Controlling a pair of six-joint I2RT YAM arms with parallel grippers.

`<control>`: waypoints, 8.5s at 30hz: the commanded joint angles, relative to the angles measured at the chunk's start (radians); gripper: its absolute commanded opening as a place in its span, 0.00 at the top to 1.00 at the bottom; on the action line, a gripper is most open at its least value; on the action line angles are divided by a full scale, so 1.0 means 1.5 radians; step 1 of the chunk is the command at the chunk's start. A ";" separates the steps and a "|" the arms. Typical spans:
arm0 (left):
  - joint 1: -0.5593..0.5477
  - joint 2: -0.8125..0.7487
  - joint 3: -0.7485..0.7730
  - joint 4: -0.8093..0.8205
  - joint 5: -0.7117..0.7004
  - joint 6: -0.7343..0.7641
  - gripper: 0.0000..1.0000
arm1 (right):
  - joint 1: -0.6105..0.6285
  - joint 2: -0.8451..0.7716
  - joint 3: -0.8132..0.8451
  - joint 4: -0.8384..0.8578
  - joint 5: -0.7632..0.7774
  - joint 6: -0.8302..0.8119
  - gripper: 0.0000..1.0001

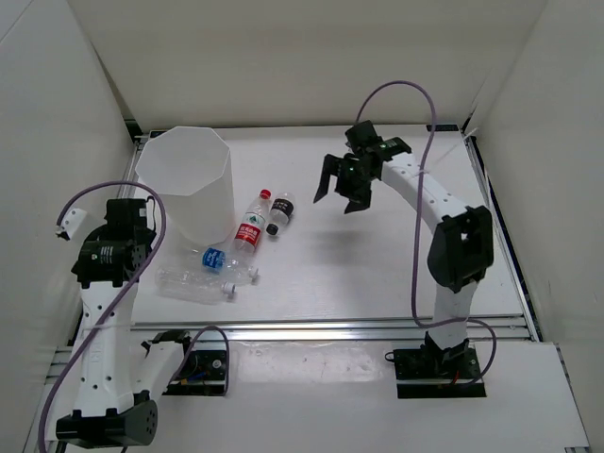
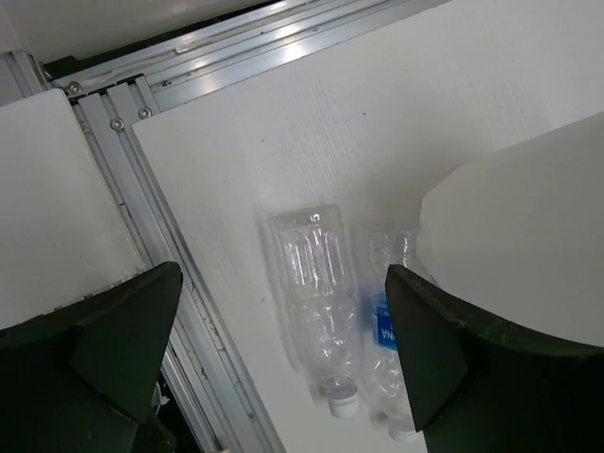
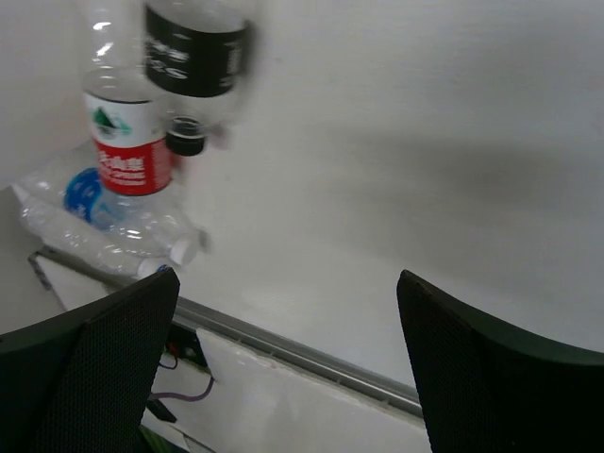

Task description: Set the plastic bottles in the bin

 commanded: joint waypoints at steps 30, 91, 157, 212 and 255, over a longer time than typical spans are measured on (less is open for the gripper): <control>-0.011 -0.087 -0.052 0.031 -0.017 0.118 0.00 | 0.012 0.430 0.314 0.187 -0.324 0.051 0.00; -0.073 -0.001 0.065 0.086 0.092 0.304 0.00 | 0.232 0.280 0.568 0.623 0.003 -0.074 0.00; -0.073 -0.106 -0.120 -0.038 0.062 0.012 0.00 | 0.113 0.555 0.358 0.326 -0.418 0.244 0.06; -0.073 -0.238 -0.168 0.072 0.120 0.061 0.00 | 0.298 0.304 0.577 0.645 0.094 -0.106 0.56; -0.010 -0.029 -0.481 0.406 0.352 -0.190 0.00 | 0.153 -0.034 0.301 0.119 0.130 -0.175 0.00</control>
